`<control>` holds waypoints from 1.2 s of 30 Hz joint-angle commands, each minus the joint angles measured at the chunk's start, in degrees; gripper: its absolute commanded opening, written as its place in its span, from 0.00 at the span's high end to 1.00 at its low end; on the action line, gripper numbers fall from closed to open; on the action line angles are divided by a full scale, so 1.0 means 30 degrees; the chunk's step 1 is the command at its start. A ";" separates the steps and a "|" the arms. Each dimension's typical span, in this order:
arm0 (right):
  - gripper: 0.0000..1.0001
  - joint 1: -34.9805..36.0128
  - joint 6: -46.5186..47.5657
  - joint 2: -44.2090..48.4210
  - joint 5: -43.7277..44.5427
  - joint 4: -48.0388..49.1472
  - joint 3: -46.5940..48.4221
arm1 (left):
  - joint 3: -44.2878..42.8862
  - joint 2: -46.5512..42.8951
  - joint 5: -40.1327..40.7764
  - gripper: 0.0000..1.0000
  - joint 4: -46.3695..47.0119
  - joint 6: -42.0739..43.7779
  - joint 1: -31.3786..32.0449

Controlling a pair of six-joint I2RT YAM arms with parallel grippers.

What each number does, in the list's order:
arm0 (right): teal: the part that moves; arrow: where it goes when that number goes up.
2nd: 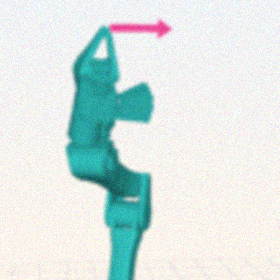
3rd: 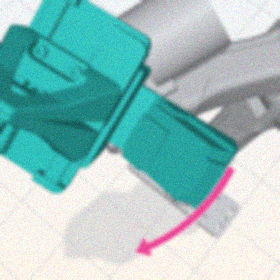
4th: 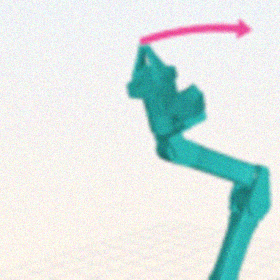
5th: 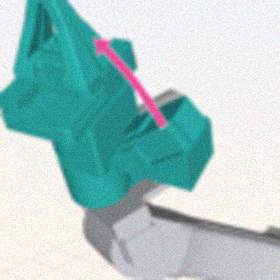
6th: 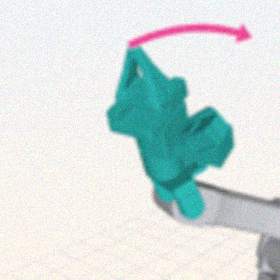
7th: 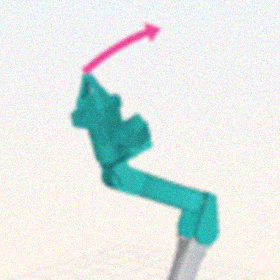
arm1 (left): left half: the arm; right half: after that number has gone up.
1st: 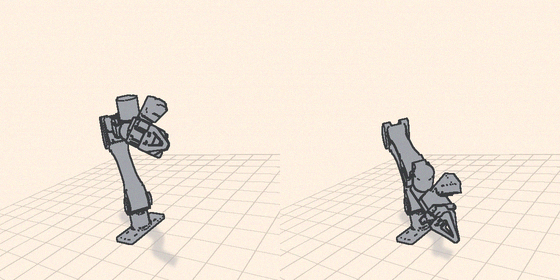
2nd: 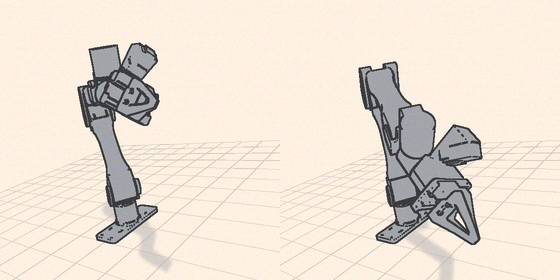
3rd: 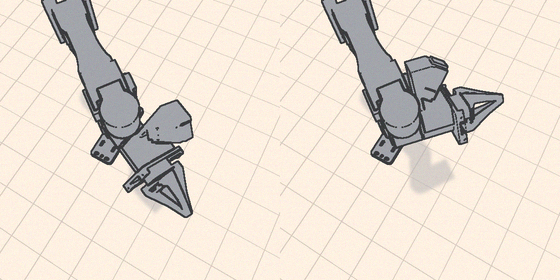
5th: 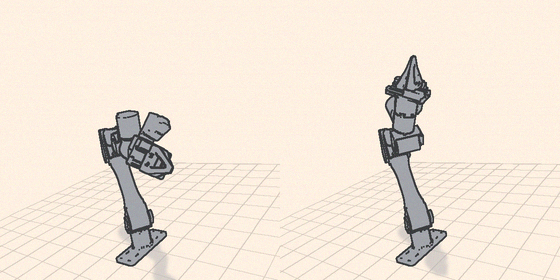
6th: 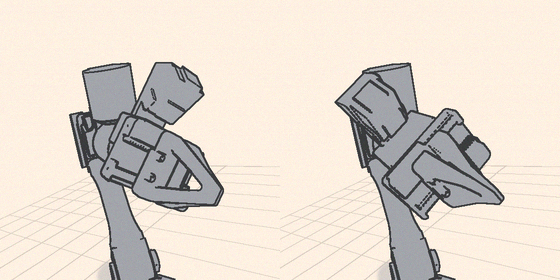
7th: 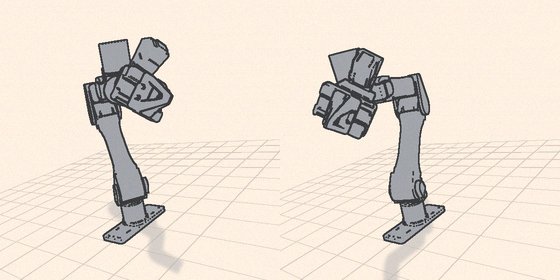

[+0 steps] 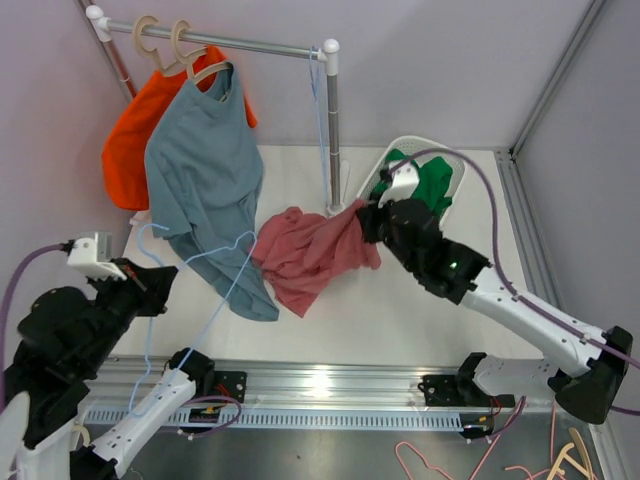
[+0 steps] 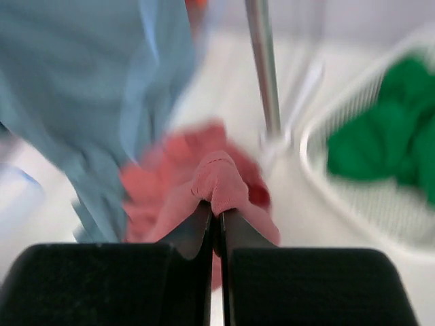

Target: Remove the t-shirt from the hanger

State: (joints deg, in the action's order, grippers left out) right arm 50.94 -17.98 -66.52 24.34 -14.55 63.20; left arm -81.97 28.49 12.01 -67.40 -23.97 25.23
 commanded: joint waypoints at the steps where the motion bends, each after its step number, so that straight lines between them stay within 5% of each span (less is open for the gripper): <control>1: 1.00 -0.0777 0.4310 0.0611 -0.0405 0.4540 0.3219 | 0.1629 0.0667 -0.0659 0.99 0.1719 -0.0066 0.0056; 3: 1.00 -0.1069 0.7186 0.0234 -0.0291 0.8809 0.3685 | 0.2737 0.0844 -0.1655 0.99 0.3033 -0.0243 0.0056; 5: 1.00 -0.2880 0.7807 -0.0498 -0.1805 0.9767 0.5029 | 0.3240 0.1020 -0.2945 0.99 0.3887 -0.0565 0.0056; 8: 1.00 -0.4935 0.8187 -0.2285 -0.4270 1.1347 0.8019 | 0.3856 0.1400 -0.3417 0.99 0.4739 -0.0771 0.0056; 16: 1.00 -0.8334 0.6728 -0.7552 -0.4804 1.5890 1.4898 | 0.3653 0.2543 -0.2686 0.99 0.5209 -0.0361 0.0056; 26: 1.00 -1.0415 0.4939 -1.5026 -0.4040 1.3262 2.6907 | 0.2483 0.5442 -0.2159 0.99 0.5388 0.0078 -0.0091; 36: 1.00 -1.3257 0.1717 -1.5533 -0.4596 1.1766 2.7861 | 0.2130 0.6235 -0.2656 0.99 0.5737 0.0546 -0.1848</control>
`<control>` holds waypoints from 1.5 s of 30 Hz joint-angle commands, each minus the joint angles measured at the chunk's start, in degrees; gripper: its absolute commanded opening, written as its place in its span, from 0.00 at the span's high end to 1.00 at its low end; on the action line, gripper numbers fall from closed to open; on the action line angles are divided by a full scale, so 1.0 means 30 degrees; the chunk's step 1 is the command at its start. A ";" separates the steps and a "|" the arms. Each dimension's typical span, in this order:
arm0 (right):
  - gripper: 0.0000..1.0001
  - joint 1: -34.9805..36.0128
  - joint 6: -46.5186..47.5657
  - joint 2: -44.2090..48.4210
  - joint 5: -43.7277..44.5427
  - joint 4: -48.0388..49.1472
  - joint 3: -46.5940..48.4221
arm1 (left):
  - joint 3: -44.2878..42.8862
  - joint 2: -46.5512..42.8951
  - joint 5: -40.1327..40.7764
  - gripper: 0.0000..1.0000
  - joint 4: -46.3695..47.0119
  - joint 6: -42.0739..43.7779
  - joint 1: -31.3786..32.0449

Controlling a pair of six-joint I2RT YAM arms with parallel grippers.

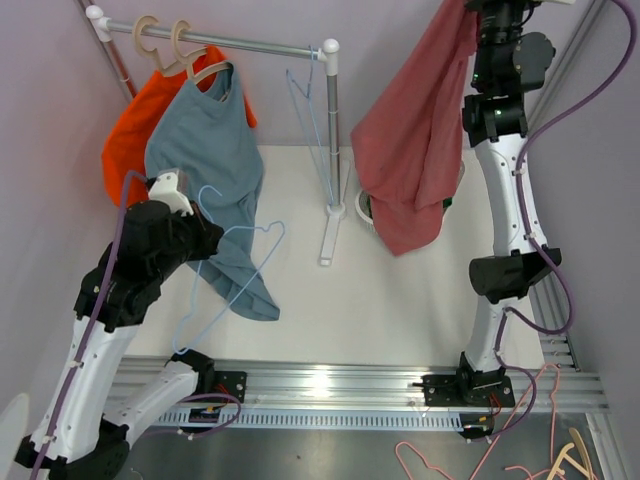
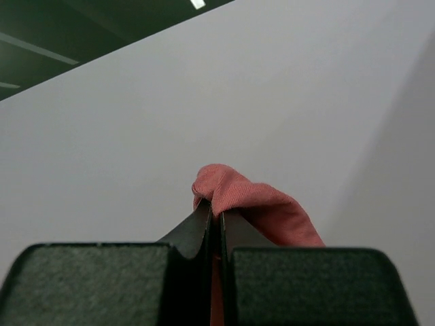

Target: Remove the t-shirt from the hanger

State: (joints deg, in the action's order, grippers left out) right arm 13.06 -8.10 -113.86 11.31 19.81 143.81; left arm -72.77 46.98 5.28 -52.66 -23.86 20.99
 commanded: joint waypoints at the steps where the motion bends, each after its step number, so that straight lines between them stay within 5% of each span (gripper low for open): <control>1: 1.00 -0.0748 -0.1549 0.0453 -0.0400 -0.0502 0.0642 | -0.0967 0.0130 -0.0441 0.99 0.0942 0.0540 -0.0667; 5: 1.00 -0.0750 -0.1663 0.2589 0.0445 -0.3255 -0.4243 | -0.1026 0.0654 -0.0850 0.99 0.1937 0.0715 -0.1401; 7: 1.00 -0.0779 -0.3561 0.3525 0.1380 -0.8326 -0.6525 | -0.1404 0.1357 -0.1782 0.99 0.2406 0.0775 -0.2391; 13: 1.00 -0.0720 -0.6438 0.4587 -0.2357 -1.2805 -1.5142 | -0.3863 0.4026 -0.2201 0.99 0.2320 0.0891 -0.3541; 17: 1.00 -0.0691 -0.7405 0.3739 -0.2393 -1.1765 -2.2452 | -0.5037 0.4933 -0.1877 0.99 0.2963 0.0892 -0.3570; 21: 1.00 -0.0662 -0.8287 0.2538 -0.3796 -0.9919 -2.6069 | -0.6530 0.6631 -0.0912 1.00 0.3666 0.0834 -0.3628; 25: 0.98 -0.0165 -0.8024 0.2707 -0.3744 -1.0030 -2.6345 | -0.8316 0.8506 -0.0180 0.99 0.3668 0.0160 -0.3628; 28: 0.79 -0.0134 -0.7614 0.4050 -0.2544 -1.0614 -2.5791 | -0.9051 0.9270 0.0115 0.99 0.4192 0.0013 -0.3599; 36: 0.66 0.0129 -0.6325 0.7075 -0.0432 -1.3017 -2.2130 | -1.2241 1.1551 0.1492 0.99 0.4020 0.0803 -0.3599; 39: 0.36 0.0159 -0.6091 0.7016 -0.0342 -1.3986 -2.0955 | -1.2831 1.2052 0.1551 0.99 0.4631 0.1242 -0.3599; 40: 0.17 0.0188 -0.6003 0.7046 -0.0314 -1.4016 -2.0866 | -1.2919 1.2170 0.1580 0.99 0.4751 0.1301 -0.3599; 45: 0.04 0.0217 -0.5651 0.7513 0.0416 -1.4717 -1.9931 | -1.4379 1.3195 0.1377 1.00 0.4665 0.1711 -0.3628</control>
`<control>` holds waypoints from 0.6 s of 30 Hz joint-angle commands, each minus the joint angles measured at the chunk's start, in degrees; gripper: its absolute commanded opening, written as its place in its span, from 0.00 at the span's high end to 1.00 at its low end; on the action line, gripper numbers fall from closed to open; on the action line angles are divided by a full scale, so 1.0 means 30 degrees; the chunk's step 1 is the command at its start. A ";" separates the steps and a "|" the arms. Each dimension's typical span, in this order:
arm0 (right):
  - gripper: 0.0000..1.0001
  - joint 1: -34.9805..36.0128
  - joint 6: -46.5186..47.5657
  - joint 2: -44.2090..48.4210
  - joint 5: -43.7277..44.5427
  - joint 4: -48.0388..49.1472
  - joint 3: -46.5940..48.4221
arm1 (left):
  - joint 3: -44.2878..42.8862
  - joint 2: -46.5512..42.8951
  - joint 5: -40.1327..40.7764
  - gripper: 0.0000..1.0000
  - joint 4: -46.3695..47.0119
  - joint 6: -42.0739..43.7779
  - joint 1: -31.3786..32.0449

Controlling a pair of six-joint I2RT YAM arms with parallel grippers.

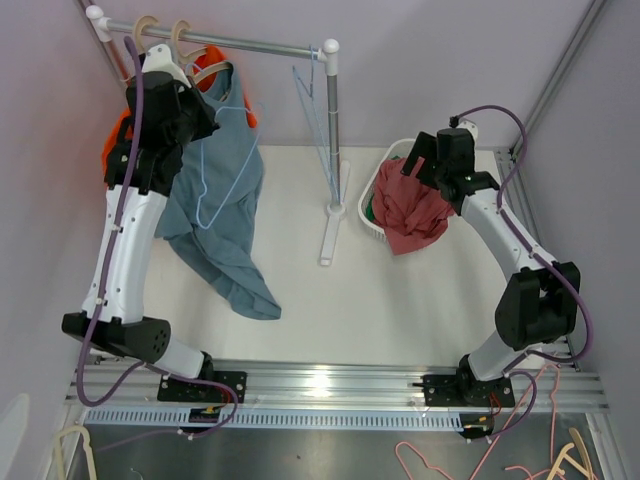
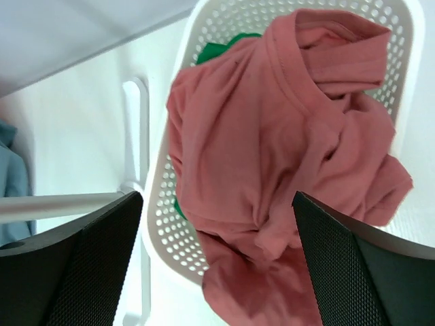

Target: Remove the t-shirt from the hanger

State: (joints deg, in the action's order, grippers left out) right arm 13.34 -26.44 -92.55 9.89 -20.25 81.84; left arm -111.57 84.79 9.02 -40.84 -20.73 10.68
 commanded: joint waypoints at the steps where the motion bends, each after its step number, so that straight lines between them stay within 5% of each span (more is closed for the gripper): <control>1: 0.03 0.0151 0.0520 0.0615 0.1009 -0.1539 0.0756 | -0.1627 0.1028 -0.0045 0.99 0.0752 0.0873 -0.0161; 9: 0.01 0.0035 0.0725 0.5297 0.1332 -0.0194 -0.1059 | -0.2124 0.2086 -0.1098 0.99 0.3999 0.2105 0.0102; 18: 0.00 -0.0258 0.0961 0.7091 0.1158 -0.0573 -0.1148 | -0.5845 0.5218 -0.2859 0.99 0.4265 0.1929 0.1447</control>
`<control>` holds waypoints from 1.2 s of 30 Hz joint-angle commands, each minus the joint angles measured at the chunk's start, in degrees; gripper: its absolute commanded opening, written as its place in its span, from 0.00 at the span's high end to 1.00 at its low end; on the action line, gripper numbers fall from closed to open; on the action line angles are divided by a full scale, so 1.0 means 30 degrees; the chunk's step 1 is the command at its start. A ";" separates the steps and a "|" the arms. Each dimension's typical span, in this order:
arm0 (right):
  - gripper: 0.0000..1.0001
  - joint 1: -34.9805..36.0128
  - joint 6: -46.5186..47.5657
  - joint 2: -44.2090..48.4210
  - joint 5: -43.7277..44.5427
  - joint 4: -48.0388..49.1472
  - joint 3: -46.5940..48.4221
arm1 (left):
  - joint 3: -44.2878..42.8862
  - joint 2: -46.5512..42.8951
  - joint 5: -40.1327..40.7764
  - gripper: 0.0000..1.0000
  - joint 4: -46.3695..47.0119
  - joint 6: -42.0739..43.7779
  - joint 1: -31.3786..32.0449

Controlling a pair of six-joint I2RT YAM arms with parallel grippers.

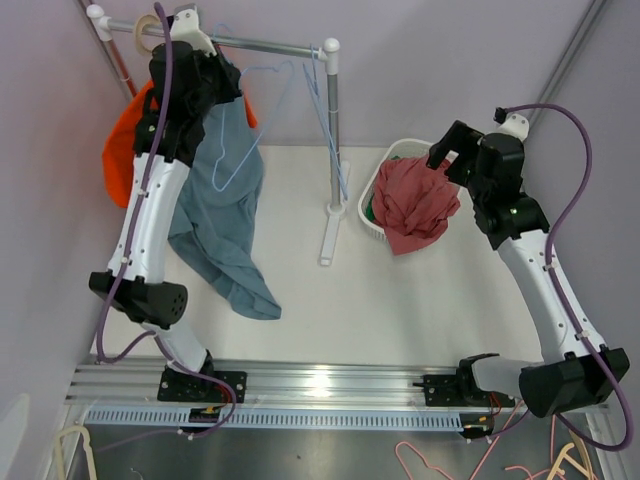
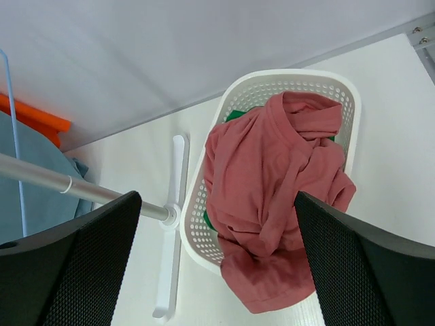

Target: Remove the t-shirt from the hanger

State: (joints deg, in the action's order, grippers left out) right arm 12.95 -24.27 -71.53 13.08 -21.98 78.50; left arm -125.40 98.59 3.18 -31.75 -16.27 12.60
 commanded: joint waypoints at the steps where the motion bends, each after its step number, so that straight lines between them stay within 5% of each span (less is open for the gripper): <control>1: 0.01 -0.0127 0.0152 0.0170 0.0006 0.0060 -0.0121 | -0.1352 0.0827 -0.0914 0.99 0.1295 0.0560 0.0955; 16: 0.01 -0.0157 -0.0054 0.0932 -0.0991 0.0646 -0.1322 | -0.1412 0.2822 -0.0243 0.99 0.1618 0.2200 0.3446; 18: 0.00 -0.0157 -0.0083 0.0932 -0.1137 0.0646 -0.1323 | -0.1091 0.2531 0.0198 0.90 0.1705 0.2289 0.3534; 22: 0.01 -0.0157 -0.0229 0.0932 -0.1459 0.0704 -0.1323 | 0.0080 0.1301 0.1861 0.35 0.2378 0.2698 0.3534; 26: 0.01 -0.0157 -0.0259 0.0758 -0.1870 0.0793 -0.1031 | 0.2039 -0.0982 0.1989 0.24 0.3140 0.3577 0.3271; 30: 0.00 -0.0128 -0.0493 0.0318 -0.2512 0.0851 -0.0446 | 0.5575 -0.4985 0.1112 0.00 0.4741 0.4105 0.2396; 36: 0.01 0.0253 -0.0698 -0.0268 -0.2749 0.1056 -0.0121 | 0.9253 -0.8222 -0.3831 0.01 0.5809 0.2412 -0.0588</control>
State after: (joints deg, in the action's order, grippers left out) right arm 13.06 -25.50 -71.70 6.13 -21.02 75.57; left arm -99.11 76.99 0.69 -19.03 -6.52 14.87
